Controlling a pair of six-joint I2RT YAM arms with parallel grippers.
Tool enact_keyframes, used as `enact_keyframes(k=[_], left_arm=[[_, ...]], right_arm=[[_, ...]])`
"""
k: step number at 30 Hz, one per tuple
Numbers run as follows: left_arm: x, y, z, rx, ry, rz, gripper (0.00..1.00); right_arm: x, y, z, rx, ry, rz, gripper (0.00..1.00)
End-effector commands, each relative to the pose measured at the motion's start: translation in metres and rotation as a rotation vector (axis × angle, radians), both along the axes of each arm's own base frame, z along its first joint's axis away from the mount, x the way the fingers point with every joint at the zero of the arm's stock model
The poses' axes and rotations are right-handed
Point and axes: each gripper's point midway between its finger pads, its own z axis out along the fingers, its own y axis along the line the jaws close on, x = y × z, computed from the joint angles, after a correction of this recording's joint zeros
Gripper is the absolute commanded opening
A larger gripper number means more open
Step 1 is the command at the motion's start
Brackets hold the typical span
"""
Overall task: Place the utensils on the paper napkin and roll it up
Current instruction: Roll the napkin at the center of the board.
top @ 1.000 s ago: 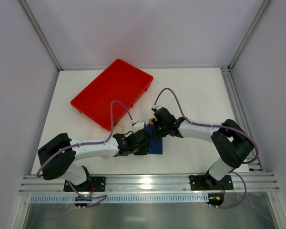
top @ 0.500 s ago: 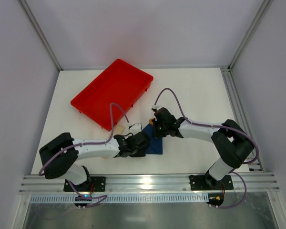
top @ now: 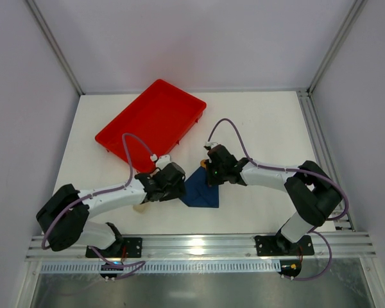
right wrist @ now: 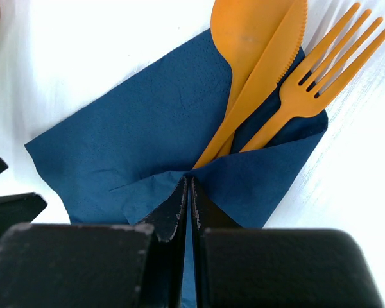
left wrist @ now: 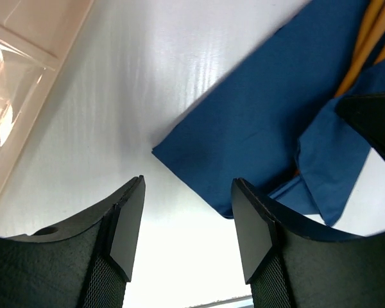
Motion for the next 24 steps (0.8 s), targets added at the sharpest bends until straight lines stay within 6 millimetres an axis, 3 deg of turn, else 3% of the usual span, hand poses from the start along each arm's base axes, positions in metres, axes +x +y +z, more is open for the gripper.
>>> enact_keyframes(k=[1, 8, 11, 18, 20, 24], left_arm=[[-0.003, 0.009, -0.016, 0.029, 0.029, 0.031, 0.61], [-0.012, -0.002, -0.048, 0.003, 0.113, 0.027, 0.60], [-0.016, -0.014, -0.052, -0.062, 0.129, 0.013, 0.60], [-0.021, -0.027, -0.037, -0.183, 0.074, 0.008, 0.59], [-0.021, -0.040, -0.028, -0.244, 0.041, -0.007, 0.60], [-0.028, -0.055, -0.031, -0.287, 0.025, -0.032, 0.60]], right_arm=[[-0.013, -0.012, -0.009, -0.045, 0.038, 0.006, 0.04], [-0.012, -0.011, -0.007, -0.045, 0.034, 0.008, 0.04], [-0.013, -0.012, -0.008, -0.047, 0.036, 0.006, 0.04], [-0.012, -0.010, -0.009, -0.041, 0.039, 0.007, 0.04], [-0.012, -0.009, -0.010, -0.041, 0.042, 0.006, 0.04], [-0.013, -0.008, -0.010, -0.039, 0.043, 0.009, 0.04]])
